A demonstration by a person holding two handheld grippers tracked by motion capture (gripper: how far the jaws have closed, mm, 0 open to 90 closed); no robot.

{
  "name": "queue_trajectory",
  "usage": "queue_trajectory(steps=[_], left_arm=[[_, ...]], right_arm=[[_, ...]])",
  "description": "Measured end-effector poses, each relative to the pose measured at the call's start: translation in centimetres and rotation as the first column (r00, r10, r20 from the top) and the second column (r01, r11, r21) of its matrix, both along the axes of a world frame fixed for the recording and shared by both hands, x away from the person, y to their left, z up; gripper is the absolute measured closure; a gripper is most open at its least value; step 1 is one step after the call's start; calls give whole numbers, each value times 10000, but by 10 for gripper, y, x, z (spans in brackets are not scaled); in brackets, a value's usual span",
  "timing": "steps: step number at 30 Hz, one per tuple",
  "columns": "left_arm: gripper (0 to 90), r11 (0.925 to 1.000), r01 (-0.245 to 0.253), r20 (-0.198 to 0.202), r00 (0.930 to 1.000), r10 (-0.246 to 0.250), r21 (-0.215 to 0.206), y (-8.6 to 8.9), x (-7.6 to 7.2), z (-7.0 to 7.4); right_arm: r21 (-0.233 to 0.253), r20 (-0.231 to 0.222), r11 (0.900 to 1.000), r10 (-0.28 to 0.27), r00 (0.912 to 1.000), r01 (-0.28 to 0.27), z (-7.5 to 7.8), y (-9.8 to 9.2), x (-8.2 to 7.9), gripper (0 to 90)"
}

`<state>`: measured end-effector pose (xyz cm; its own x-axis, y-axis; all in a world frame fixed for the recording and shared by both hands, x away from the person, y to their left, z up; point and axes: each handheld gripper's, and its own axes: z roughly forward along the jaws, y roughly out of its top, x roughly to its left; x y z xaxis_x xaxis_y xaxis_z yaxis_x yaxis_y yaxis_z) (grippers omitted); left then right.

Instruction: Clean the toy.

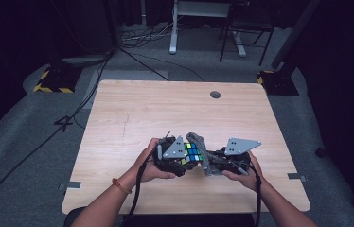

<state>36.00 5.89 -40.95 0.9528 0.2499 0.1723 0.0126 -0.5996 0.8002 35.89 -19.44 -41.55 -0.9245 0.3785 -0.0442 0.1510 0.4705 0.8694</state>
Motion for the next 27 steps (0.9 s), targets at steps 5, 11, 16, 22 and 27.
queue_trajectory(steps=[5,11,16,22,27], left_arm=[[331,9997,103,-83,9999,-101,243,-2,2,-3],[330,9960,23,77,10000,-30,899,-6,0,-12],[332,9935,43,-75,10000,-35,1136,-13,2,-18],[332,9926,-7,-172,9998,29,1218,-22,3,-22],[332,9907,-78,-245,9996,112,1355,-29,2,-26]], right_arm=[[41,132,10000,26,9999,-27,2,-1,-2,779],[216,265,9994,263,9993,-269,6,0,-7,780],[474,342,9980,397,9986,-413,11,-1,-10,780],[-12,877,9997,241,9959,-241,14,9,-18,778],[-277,1153,9993,285,9929,-255,15,16,-23,776]])
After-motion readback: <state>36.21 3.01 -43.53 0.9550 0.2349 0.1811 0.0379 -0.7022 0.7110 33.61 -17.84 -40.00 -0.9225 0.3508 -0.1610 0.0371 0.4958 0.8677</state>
